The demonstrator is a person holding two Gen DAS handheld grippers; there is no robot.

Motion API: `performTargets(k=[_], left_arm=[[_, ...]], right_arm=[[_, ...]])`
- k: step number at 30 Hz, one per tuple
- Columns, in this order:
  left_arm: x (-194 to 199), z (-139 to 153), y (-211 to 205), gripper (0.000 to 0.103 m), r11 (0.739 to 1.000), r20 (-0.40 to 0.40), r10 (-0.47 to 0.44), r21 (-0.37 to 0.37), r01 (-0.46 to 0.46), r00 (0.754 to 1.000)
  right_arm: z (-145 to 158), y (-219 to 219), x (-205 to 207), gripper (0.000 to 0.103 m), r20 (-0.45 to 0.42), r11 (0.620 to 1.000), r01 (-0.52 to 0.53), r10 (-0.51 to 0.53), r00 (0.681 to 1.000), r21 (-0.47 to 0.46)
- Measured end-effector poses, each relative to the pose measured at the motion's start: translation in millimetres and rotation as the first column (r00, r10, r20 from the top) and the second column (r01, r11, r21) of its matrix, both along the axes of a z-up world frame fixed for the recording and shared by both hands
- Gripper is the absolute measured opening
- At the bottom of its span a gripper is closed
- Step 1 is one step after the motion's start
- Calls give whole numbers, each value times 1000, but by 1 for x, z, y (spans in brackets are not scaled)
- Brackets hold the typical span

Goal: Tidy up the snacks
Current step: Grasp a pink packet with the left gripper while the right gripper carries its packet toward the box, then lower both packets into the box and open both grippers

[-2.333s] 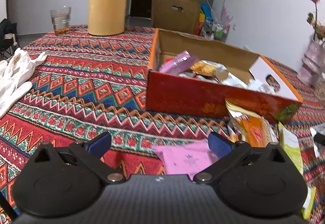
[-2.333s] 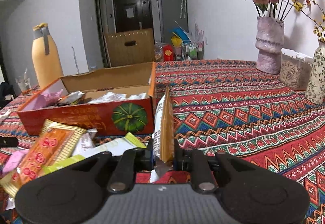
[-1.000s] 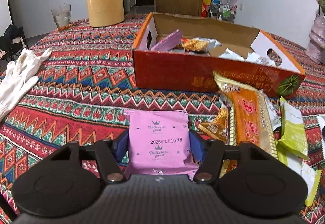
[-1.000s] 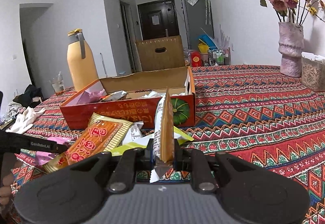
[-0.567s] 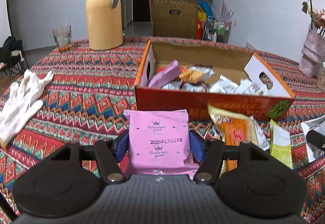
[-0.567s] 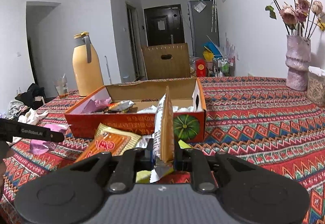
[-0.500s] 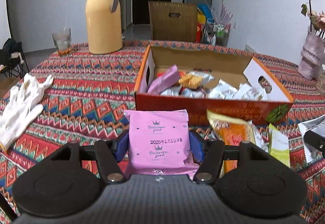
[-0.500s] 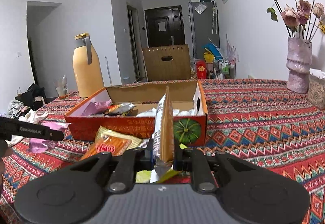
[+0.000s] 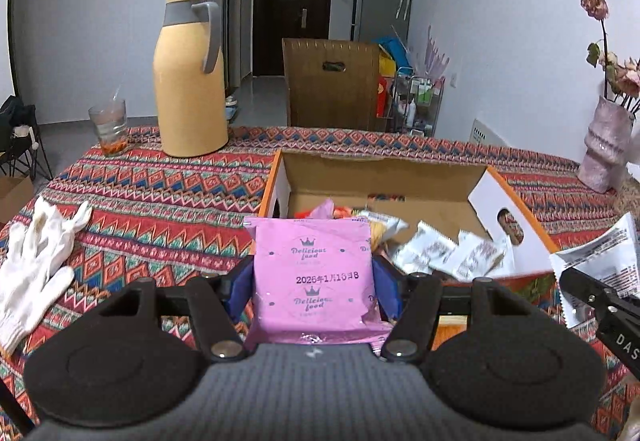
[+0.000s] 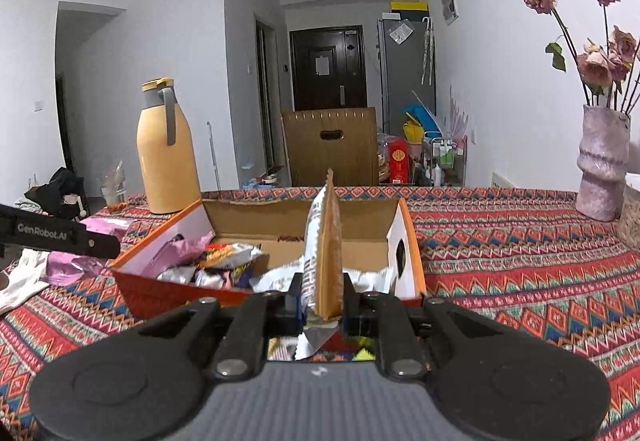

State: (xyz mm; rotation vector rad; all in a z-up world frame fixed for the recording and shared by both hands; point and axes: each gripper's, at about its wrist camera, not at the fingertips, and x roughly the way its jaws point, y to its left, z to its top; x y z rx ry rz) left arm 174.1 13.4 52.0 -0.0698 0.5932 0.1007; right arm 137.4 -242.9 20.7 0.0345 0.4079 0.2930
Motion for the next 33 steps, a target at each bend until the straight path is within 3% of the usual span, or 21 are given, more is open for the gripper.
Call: performTargets(k=[16,27,33], left_arm=[[63,11,-7,63,1000,38,1,-18,0,999],[89,-18,-5,63,999,69,39,-17,-38,997],[98,-35,3,63,999,39,32,-22,-31,999]], right_arm=[[12,22,80,15,10,1000,21,-21,1000,-20],[-15,26,111,15,-19,999,48,-48,999,5],[-27,33,115,15,-18,1000,25,-25,1000,-8]])
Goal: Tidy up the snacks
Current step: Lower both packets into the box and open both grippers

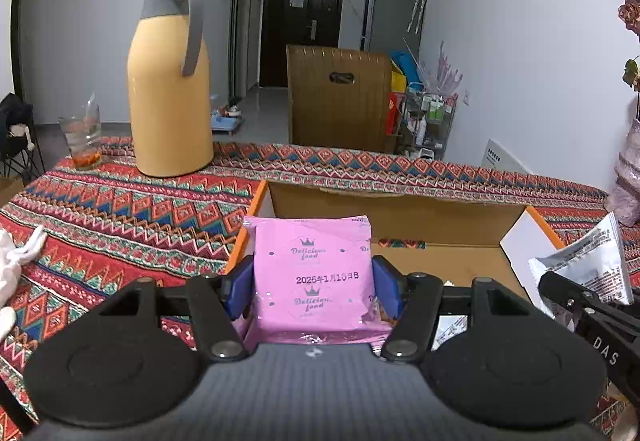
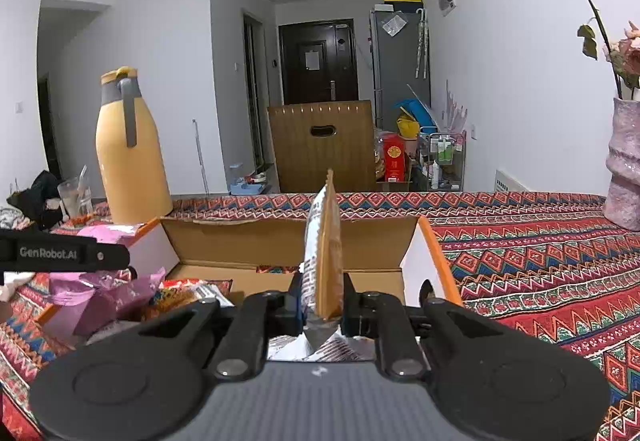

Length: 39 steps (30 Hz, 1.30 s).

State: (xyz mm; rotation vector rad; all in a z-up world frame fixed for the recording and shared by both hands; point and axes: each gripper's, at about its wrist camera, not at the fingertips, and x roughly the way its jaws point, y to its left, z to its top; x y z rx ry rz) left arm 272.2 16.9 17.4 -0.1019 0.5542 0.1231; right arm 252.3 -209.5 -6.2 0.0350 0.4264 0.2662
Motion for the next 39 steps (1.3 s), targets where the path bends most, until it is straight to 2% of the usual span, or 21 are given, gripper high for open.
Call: performTargets(k=[6,8,10,11,12,13,14,16,18,39], left_arm=[[-3,-2,0,63,1000,5,-11,-7,11,1000],[-6,-1,0,71,1000,19,-7,-3,7,1000],[-8,2,1,86,1000,38,-2,-5,2,999],[-10,3,1,88,1000,46,1,-4,0,999],[-11,4,1,92,1000,53,2,-4,-2,999],[-12,5,2,100,1000,59,3,-7,-3,998],[-13,5,2,103,1000,64,10,-9,-10,998],[-15,7,4,103,1000,75,23,-11,-22,997],[-16,8,5,103,1000,77,23,-21,-22,997],[-21,11,4,103,999,84,23,-42,-19,996]], right_arm=[[-10,6,3,16,-32,1000,-14,14,999,-21],[-10,7,2,19,-34,1000,-20,19,999,-19],[-9,6,0,20,-30,1000,-19,18,999,-18],[-9,6,-1,24,-31,1000,-19,19,999,-16],[-9,5,-1,36,-32,1000,-20,19,999,-9],[-8,4,-2,51,-31,1000,-16,16,999,-6],[-8,3,-3,60,-28,1000,-12,12,1000,-4],[-7,1,-5,91,-20,1000,-6,6,1000,2],[-5,0,-7,103,-3,1000,0,0,1000,7],[1,-4,-13,103,19,1000,21,-21,1000,18]])
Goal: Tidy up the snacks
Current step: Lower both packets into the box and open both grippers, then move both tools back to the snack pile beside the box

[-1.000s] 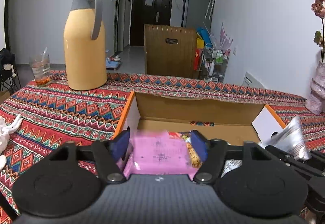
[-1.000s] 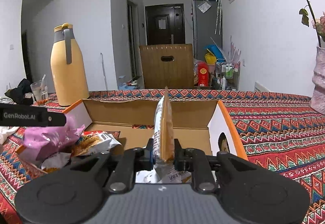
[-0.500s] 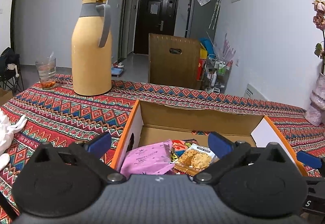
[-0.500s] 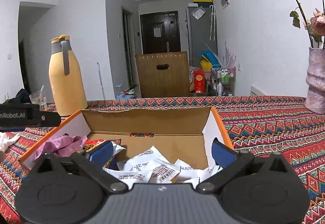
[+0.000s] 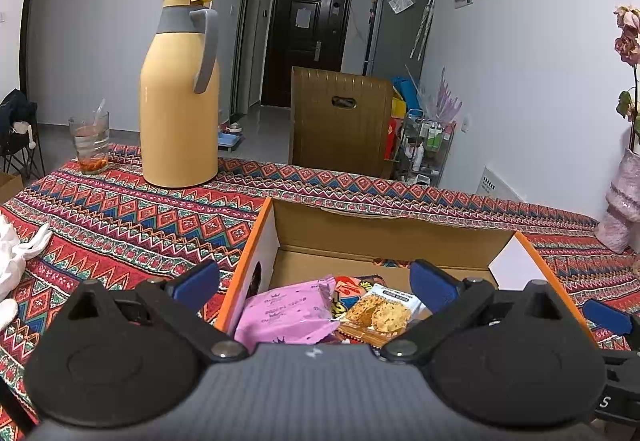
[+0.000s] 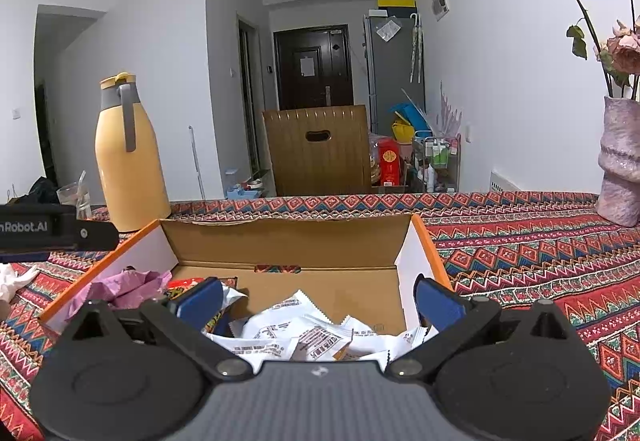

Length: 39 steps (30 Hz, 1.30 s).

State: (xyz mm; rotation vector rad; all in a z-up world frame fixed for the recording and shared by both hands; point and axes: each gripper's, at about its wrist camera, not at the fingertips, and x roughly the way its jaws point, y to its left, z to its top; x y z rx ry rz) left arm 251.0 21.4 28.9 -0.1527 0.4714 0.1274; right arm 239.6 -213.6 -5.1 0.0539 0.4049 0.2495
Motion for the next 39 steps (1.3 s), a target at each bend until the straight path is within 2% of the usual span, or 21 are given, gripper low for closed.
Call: performTargets(k=[9,19,28,39], left_arm=[[-10,18,-1,103,1000,26,5,-9,-5,1000],[-41,33,-1,103,1000,41,-4,0,4,999],[-72,32,4,103,1000,31,-7,15,6,1000],[-102,15,12,103,999,-17,-20,33,21,1000]], right_arm=[[20,1,-15,103,43,1000,-4,4,999,-10],[36,-3,-47,103,67,1000,-14,15,998,-20],[38,-7,-76,103,59,1000,-11,13,998,-24],[29,-17,-108,103,28,1000,-5,6,1000,-27]])
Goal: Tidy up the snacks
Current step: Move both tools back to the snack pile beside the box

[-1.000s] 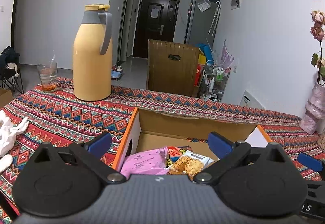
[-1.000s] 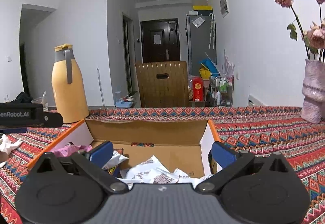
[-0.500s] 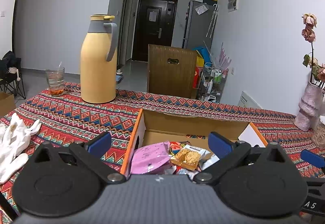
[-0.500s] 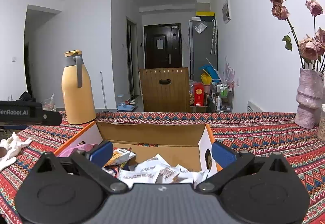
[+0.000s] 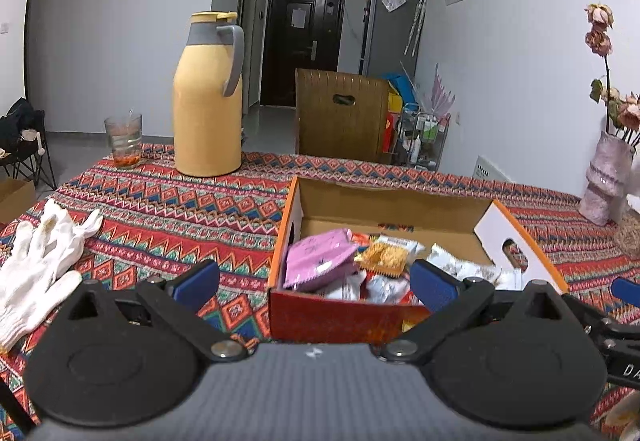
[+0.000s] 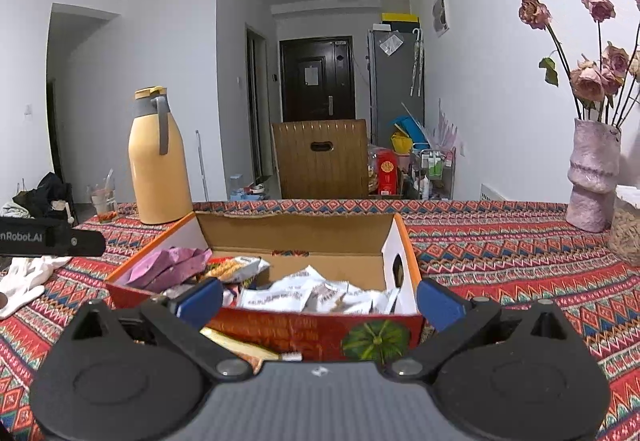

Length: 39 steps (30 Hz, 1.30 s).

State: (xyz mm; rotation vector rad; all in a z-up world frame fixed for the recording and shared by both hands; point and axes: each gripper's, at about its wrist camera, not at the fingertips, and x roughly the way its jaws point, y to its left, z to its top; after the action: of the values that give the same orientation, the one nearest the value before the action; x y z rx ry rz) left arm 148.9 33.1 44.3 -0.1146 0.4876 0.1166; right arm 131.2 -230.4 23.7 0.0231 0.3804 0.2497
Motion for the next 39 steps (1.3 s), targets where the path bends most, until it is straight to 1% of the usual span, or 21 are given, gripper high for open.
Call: performTargets(k=[18,24,30,33,39], left_arm=[[-31,-47,8,103,999,-97,-32,2,32,995],[-33,-63,11,103,999,-111,-31,-9,31,993],[-30,-75,12,103,999,-124,-32,-24,29,992],[-31,-77,10,103,999,-124,-37,-18,35,992],[-33,-78,12,103,999,-116,-44,-34,41,992]], right_arm=[[-33,-13,-34,103,-98,1000,-2,1,995,-10],[-44,-18,-40,103,-132,1000,1,0,991,8],[-53,-16,-42,103,-182,1000,-8,5,983,-14],[-56,-15,-43,103,-194,1000,-12,8,981,-19],[-57,-14,-44,103,-208,1000,-5,-1,978,-29]])
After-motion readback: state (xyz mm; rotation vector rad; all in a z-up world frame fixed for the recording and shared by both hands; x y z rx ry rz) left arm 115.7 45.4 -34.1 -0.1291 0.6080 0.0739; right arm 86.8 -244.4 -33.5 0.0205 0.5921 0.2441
